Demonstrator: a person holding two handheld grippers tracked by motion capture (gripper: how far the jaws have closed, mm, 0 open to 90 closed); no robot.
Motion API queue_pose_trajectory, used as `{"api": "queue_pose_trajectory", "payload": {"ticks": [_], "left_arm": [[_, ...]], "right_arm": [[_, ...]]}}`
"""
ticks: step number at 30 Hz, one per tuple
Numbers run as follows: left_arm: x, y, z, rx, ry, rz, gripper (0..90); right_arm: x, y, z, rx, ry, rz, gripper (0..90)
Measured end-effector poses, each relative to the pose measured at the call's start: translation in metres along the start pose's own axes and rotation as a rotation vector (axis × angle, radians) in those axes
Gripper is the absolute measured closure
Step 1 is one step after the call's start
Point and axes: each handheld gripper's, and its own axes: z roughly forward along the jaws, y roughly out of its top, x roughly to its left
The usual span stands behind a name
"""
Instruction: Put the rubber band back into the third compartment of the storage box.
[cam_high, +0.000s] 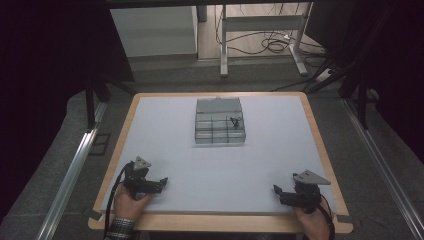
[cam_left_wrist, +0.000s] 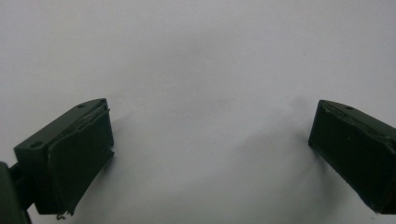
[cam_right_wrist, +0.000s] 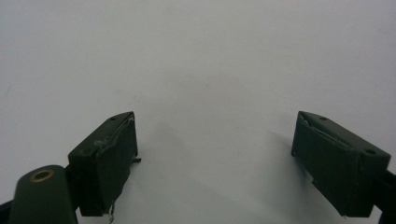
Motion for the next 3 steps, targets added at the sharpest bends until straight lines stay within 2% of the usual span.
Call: {"api": "queue_pose_trajectory", "payload": {"ticks": [3], "left_arm": [[0.0001,0.0001,0.0000,0.000,0.000,0.001,0.0]], "right_arm": [[0.0002,-0.0006,0.0002,-0.005,-0.002,0.001,14.1]]}}
